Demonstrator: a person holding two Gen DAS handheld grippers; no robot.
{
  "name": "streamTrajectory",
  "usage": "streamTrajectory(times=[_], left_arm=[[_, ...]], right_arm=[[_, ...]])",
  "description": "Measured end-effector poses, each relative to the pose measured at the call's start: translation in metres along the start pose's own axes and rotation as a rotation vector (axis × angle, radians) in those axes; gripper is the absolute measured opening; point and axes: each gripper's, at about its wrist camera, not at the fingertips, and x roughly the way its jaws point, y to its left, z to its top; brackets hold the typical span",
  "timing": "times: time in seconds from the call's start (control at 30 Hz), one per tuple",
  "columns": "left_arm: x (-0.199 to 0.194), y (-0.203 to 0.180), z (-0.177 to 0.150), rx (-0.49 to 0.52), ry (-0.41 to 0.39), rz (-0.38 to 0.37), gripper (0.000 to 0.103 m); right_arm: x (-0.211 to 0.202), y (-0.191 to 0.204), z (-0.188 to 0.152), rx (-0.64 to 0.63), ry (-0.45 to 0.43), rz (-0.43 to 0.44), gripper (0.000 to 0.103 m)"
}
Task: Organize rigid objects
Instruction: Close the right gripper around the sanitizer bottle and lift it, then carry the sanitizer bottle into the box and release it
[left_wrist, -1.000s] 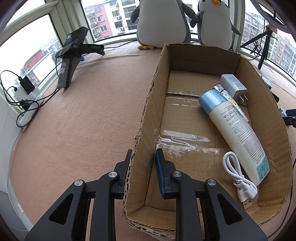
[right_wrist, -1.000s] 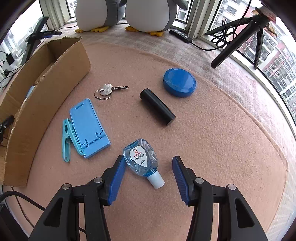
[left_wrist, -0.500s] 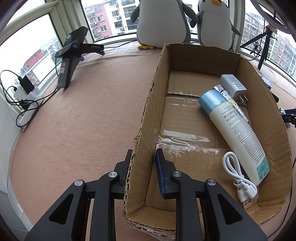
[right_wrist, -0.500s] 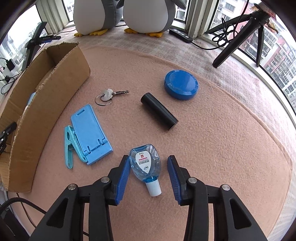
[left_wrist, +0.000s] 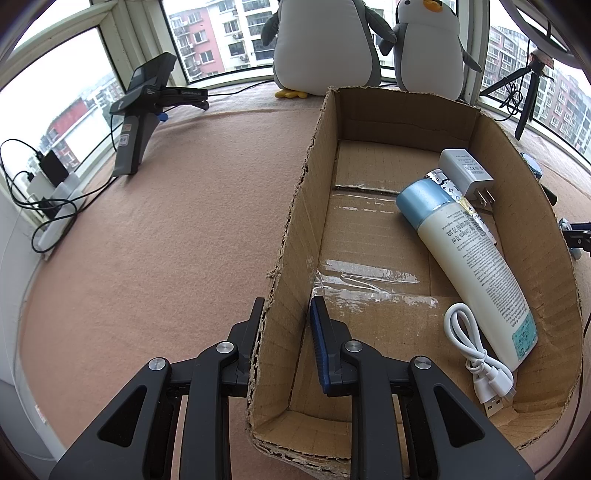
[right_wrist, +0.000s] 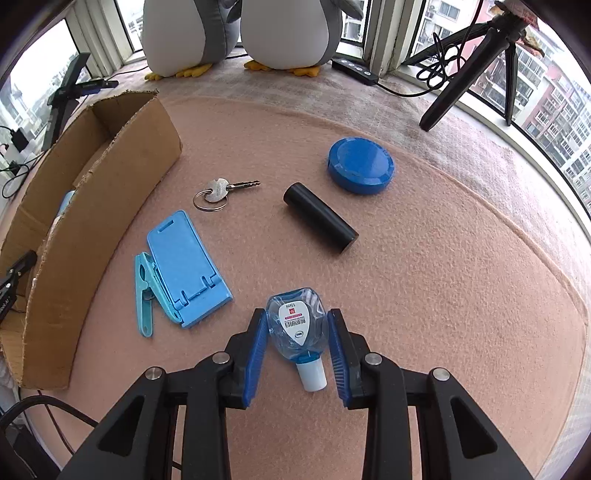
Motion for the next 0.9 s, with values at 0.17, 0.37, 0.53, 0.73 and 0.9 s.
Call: streamTrajectory(times=[0.17, 0.37, 0.53, 0.73, 0.9], left_arm=[[0.000, 0.000, 0.000, -0.001, 0.000, 0.000, 0.020], [0.000, 0.000, 0.000, -0.002, 0.000, 0.001, 0.020], [0.000, -0.001, 0.001, -0.005, 0.000, -0.001, 0.020], [0.000, -0.001, 0.000, -0.008, -0.001, -0.004, 0.020], [0.000, -0.002, 0.000, -0.013, -0.003, -0.008, 0.020]], right_arm=[[-0.005, 0.002, -0.001, 0.037, -0.033, 0.009, 0.029], [-0.035, 0.012, 0.002, 0.067, -0.106, 0.033, 0.029], [-0.061, 0.039, 0.013, 0.040, -0.161, 0.067, 0.029], [-0.081, 0.091, 0.032, -0.044, -0.213, 0.135, 0.029], [-0.077, 0.130, 0.047, -0.102, -0.216, 0.187, 0.029]])
